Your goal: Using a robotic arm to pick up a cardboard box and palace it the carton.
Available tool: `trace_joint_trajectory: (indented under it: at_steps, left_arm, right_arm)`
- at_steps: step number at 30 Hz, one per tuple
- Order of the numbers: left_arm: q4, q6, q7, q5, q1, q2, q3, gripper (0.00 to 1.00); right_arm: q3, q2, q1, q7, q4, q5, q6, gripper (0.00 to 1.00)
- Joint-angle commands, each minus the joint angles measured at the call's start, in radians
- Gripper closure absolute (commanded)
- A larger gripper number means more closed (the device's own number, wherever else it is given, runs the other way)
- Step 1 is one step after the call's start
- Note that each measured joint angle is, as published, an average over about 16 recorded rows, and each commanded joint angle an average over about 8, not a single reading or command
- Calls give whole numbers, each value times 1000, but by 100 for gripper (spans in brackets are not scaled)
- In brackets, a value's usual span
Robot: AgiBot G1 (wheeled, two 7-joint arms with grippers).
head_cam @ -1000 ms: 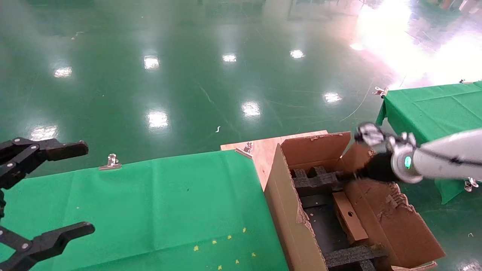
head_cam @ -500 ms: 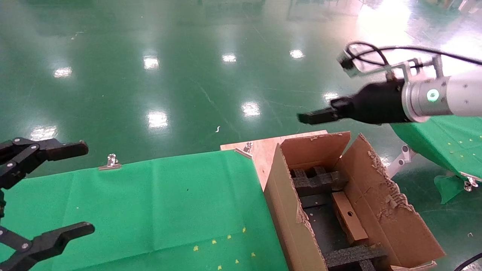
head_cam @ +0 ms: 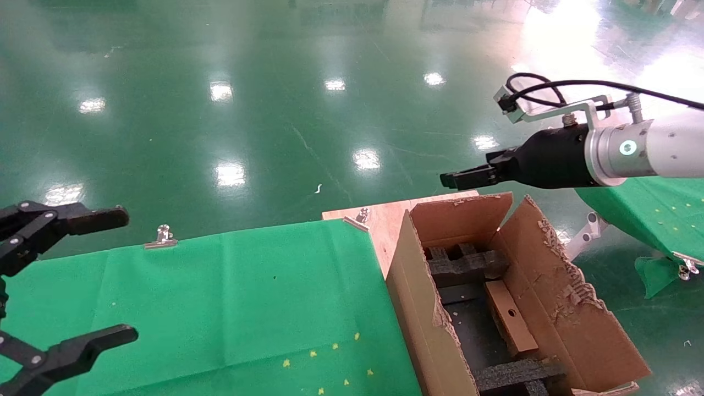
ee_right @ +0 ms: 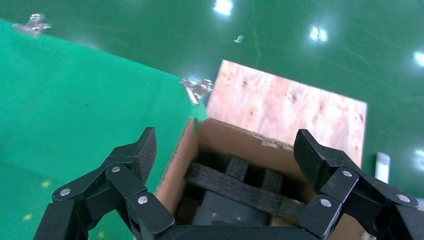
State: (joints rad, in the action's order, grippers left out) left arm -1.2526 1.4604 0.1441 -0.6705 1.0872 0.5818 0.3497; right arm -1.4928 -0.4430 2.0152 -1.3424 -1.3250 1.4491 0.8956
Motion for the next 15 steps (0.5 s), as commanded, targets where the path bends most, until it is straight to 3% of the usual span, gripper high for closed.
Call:
trace_joint_trajectory:
  at_steps: [1,15]
  left_arm:
    - [0,0,0,0,0,0,0,0]
    - [0,0,0,0,0,0,0,0]
  right_arm:
    - [15,-2,-12,14,1,-8,7,0]
    - [310,-43,-241,295,11,-183,153,0]
